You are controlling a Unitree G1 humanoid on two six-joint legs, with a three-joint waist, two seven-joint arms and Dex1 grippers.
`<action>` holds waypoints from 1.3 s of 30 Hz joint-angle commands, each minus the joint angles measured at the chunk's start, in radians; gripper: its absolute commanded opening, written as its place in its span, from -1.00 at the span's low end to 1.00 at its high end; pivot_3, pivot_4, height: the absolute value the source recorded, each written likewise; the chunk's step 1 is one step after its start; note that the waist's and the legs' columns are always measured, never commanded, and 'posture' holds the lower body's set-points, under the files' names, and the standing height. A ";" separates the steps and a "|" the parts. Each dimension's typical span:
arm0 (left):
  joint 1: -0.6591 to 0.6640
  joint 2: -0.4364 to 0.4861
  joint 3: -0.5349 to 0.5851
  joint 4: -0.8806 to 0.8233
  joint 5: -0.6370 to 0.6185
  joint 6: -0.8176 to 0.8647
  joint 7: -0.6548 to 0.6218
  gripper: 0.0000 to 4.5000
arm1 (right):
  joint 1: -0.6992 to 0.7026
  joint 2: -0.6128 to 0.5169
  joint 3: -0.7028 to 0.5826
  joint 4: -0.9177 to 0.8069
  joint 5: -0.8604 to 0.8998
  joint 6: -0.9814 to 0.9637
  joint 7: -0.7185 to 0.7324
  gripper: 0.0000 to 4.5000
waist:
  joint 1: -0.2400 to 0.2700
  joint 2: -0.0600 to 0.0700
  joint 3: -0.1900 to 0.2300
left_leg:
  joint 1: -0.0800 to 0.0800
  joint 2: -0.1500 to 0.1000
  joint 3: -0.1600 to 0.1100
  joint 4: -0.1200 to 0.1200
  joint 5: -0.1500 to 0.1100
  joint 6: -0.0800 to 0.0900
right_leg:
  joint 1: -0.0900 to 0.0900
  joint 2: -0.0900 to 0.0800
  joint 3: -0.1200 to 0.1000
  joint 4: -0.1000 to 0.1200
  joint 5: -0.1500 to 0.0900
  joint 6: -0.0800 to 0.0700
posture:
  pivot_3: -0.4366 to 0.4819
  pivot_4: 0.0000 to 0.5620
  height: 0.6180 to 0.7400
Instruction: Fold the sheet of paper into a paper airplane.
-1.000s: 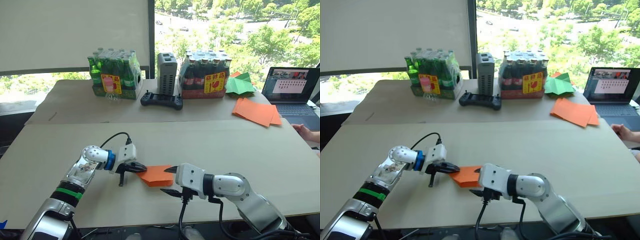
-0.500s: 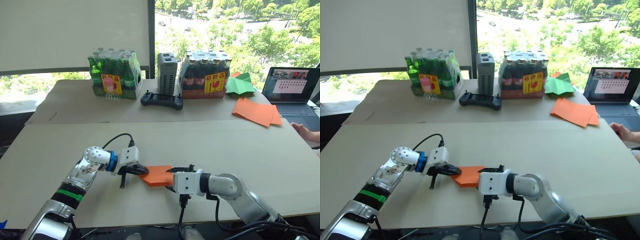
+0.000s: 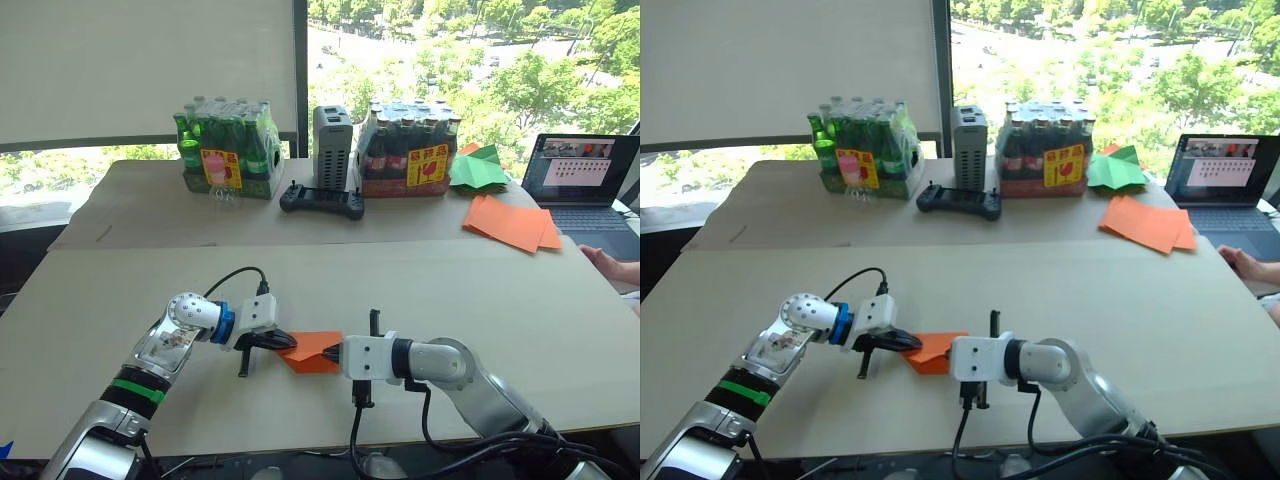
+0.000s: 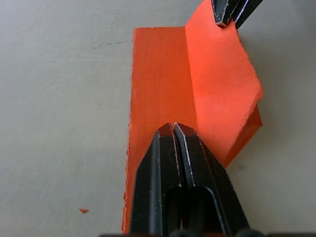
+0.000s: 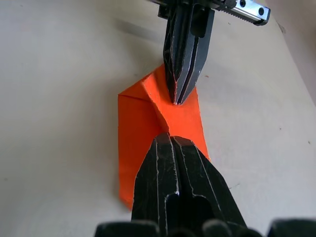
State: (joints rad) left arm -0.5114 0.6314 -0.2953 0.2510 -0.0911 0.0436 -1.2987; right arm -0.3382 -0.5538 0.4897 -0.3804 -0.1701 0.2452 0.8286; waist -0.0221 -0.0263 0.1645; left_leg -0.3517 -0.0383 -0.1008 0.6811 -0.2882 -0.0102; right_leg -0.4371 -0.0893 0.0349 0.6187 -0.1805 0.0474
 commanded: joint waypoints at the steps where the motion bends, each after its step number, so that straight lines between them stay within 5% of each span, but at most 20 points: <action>1: 0.007 0.010 -0.010 0.000 0.024 -0.004 -0.002 -0.98 | -0.051 0.029 -0.045 0.011 0.039 0.027 0.011 -0.98 | 0.000 0.000 0.000 | 0.000 0.000 0.000 0.000 0.000 0.000 | 0.000 0.000 0.000 0.001 0.000 0.000 | -0.05 -0.47 0.72; 20: -0.001 0.067 0.062 -0.047 0.008 0.017 0.043 -0.98 | -0.148 0.099 -0.028 0.242 0.031 0.202 0.031 -0.98 | 0.002 0.000 0.000 | 0.000 0.000 0.000 0.000 0.000 0.000 | 0.000 0.000 0.000 0.001 0.000 0.000 | -0.05 -0.47 0.72; 29: 0.011 0.096 0.145 -0.297 -0.159 0.229 0.015 -0.98 | -0.168 0.119 -0.011 0.280 0.018 0.234 0.033 -0.98 | 0.002 0.000 0.000 | -0.001 0.000 -0.001 0.000 0.000 0.000 | -0.001 -0.001 0.000 0.002 0.000 0.000 | -0.05 -0.47 0.72; 33: 0.055 0.071 0.109 -0.368 -0.192 0.301 0.027 -0.98 | -0.171 0.124 -0.010 0.284 0.019 0.229 0.032 -0.98 | -0.002 0.000 0.000 | 0.000 0.000 -0.001 0.000 0.000 0.000 | -0.001 0.000 0.000 0.002 0.000 0.000 | -0.05 -0.47 0.72; 39: 0.056 0.025 0.052 -0.260 -0.111 0.247 0.087 -0.98 | -0.172 0.129 -0.007 0.279 0.017 0.233 0.034 -0.98 | -0.004 0.000 0.000 | 0.000 0.000 -0.001 0.000 0.000 0.000 | -0.001 0.000 0.000 0.003 0.000 0.000 | -0.05 -0.47 0.72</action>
State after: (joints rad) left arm -0.4441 0.6596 -0.2359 -0.0314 -0.2300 0.3219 -1.2303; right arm -0.5144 -0.4201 0.4671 -0.1080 -0.1431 0.4544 0.8596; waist -0.0264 -0.0261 0.1644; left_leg -0.3518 -0.0386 -0.1015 0.6815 -0.2881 -0.0104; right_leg -0.4384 -0.0895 0.0350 0.6217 -0.1805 0.0472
